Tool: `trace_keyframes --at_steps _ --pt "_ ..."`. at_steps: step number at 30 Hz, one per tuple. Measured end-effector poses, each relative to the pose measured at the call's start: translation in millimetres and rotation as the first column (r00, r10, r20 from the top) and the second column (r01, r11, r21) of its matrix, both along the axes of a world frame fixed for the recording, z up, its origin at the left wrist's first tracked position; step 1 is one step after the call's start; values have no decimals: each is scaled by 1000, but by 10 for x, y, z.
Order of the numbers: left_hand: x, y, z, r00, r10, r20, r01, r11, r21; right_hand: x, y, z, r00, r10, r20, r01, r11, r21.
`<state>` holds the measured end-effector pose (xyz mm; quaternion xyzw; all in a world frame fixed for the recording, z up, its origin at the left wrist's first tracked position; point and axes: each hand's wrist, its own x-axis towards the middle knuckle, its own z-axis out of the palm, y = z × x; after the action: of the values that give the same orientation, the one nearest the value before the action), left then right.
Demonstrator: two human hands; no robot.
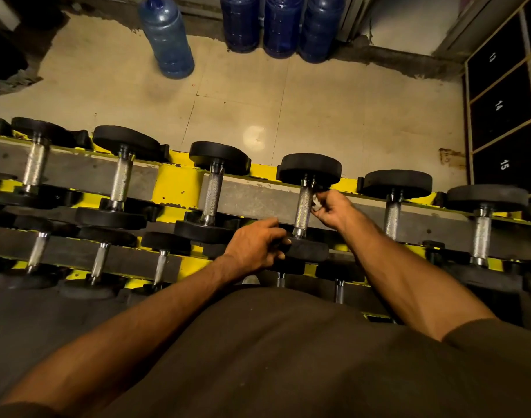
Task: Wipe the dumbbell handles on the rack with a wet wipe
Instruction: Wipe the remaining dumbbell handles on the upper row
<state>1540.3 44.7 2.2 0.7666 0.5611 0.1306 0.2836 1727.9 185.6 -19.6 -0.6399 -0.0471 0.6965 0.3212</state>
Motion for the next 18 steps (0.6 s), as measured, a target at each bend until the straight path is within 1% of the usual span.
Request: trace_keyframes --at_steps 3,5,7,8,10,12,13,14,15,16,17,18 --pt "5 1 10 1000 3 -8 -3 1000 2 -23 49 15 985 165 42 -163 986 -45" --pt "9 -1 17 1000 3 -13 -3 1000 6 -41 50 94 980 197 24 -196 980 -43" --pt "9 -2 21 1000 3 -13 -3 1000 7 -91 54 135 995 94 -29 -95 995 -25" --pt "10 -2 24 1000 1 -11 -1 1000 4 -131 41 143 999 24 -30 -24 1000 -16" --pt "8 1 26 1000 -4 -6 4 1000 -1 -159 -16 81 991 -115 64 114 993 21" --pt "-3 6 28 1000 -9 -10 9 1000 -5 -154 -94 29 950 -218 222 187 970 153" --pt "-10 7 29 1000 -11 -10 11 1000 -3 -152 -132 12 924 -232 305 160 957 242" --pt "-13 7 28 1000 -12 -7 12 1000 0 -155 -182 14 896 -227 383 97 940 328" --pt "-16 5 28 1000 -11 -5 11 1000 3 -156 -231 20 860 -202 469 -3 917 399" --pt "-18 7 27 1000 -12 -7 12 1000 5 -152 -280 20 807 -159 568 -142 883 448" --pt "-14 6 29 1000 -13 -10 13 1000 7 -136 -331 13 731 -99 675 -314 830 461" --pt "-7 4 31 1000 -13 -12 13 1000 9 -111 -377 -1 642 -55 765 -473 756 452"
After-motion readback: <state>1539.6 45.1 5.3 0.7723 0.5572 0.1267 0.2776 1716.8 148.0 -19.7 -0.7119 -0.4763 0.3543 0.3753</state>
